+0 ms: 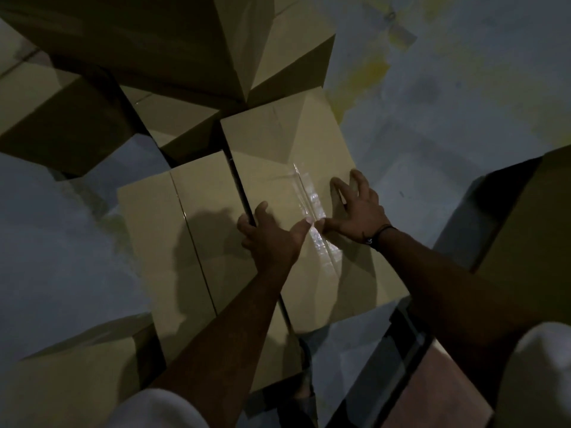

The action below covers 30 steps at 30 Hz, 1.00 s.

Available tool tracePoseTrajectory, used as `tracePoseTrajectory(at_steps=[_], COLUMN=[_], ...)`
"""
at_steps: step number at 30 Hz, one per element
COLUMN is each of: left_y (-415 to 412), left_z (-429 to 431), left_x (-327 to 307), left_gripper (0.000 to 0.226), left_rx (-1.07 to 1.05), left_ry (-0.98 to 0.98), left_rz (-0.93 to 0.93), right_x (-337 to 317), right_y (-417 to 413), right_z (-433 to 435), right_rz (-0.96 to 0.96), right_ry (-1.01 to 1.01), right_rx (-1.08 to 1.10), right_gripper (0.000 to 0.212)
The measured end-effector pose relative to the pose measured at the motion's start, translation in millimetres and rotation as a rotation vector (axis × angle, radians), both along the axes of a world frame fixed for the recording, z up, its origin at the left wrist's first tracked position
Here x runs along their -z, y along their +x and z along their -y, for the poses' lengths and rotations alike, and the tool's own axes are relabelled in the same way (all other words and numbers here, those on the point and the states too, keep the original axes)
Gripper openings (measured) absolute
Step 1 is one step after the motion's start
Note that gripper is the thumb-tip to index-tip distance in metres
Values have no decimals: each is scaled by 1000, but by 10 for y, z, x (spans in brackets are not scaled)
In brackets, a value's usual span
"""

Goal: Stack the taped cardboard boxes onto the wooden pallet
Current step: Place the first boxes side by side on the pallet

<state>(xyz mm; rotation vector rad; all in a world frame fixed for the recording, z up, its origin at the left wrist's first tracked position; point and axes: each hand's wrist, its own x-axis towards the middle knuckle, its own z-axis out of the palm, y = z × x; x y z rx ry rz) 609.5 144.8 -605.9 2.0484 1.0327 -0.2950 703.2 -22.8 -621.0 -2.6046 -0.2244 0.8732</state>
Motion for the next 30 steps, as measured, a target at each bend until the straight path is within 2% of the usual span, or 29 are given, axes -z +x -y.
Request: tracePoseTrajectory(at_steps=[5,10,16,19,22,26,30], left_y=[-95,-268,-443,-413,-408,-448,-605], left_z=[33,146,371,534,732,1266,2194], left_x=[-144,-773,-2100,-2893,-3654,-4548,-5328], left_gripper=[101,88,84,92,99,100,97], left_rx=[35,39,104,141,276,380,459], left_ry=[-42,-57,-35,55,140,230,278], left_rz=[-28,-12,83,110,135,196,298], right_x=[-231,-888,-2276,-3043,-3761,-4530,-5212], right_y=[-226,-598,-858,-895,-956,-1074,-1312], right_z=[193,362,470,552,745,1318,2260], right_rz=[49,148,262,344,431,510,613], right_ry=[4,-8,-56,-68,-59,-16,3], right_rx=[-24,27,125,160,194,276,373], right_gripper=[104,91,77,77,76,76,75])
